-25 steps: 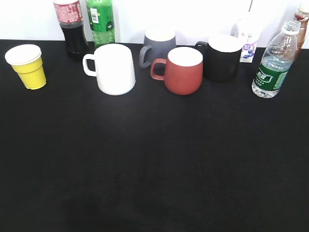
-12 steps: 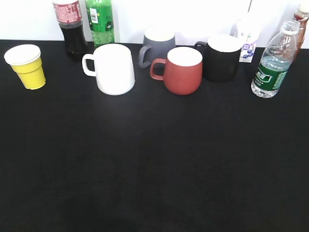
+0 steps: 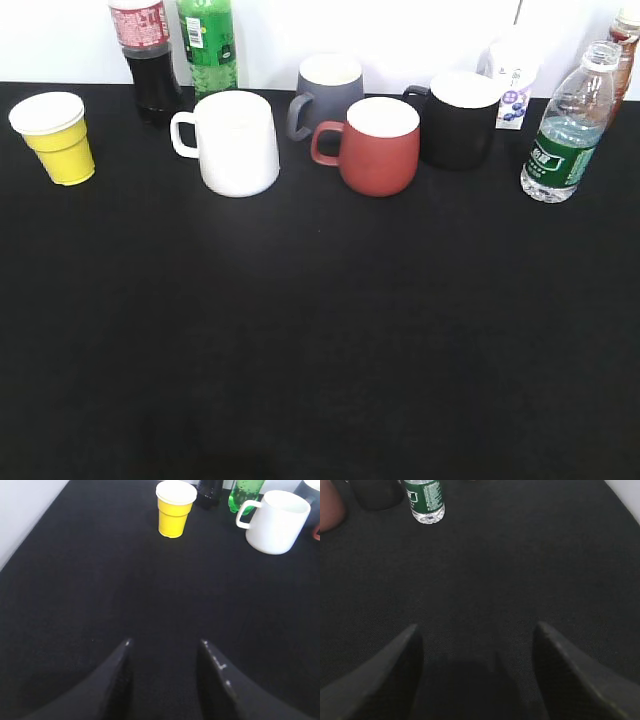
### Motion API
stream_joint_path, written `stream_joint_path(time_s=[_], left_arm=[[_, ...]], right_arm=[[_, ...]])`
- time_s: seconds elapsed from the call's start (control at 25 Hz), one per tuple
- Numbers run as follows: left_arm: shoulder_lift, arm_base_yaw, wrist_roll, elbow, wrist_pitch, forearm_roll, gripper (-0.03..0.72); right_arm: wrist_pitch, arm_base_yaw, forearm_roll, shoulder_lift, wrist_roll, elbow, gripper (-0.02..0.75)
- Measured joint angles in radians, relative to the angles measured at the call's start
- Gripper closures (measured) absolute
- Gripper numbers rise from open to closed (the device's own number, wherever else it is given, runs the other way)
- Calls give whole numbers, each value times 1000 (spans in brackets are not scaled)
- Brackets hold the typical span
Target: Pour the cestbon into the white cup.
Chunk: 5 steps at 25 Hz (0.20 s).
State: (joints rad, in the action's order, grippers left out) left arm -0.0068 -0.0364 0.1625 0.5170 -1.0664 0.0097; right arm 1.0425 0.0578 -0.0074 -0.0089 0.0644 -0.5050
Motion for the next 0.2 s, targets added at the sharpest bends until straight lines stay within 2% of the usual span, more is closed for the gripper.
stream_joint_path(time_s=[0.2], left_arm=[[0, 0, 0, 0, 0, 0, 370]], right_arm=[[0, 0, 0, 0, 0, 0, 216]])
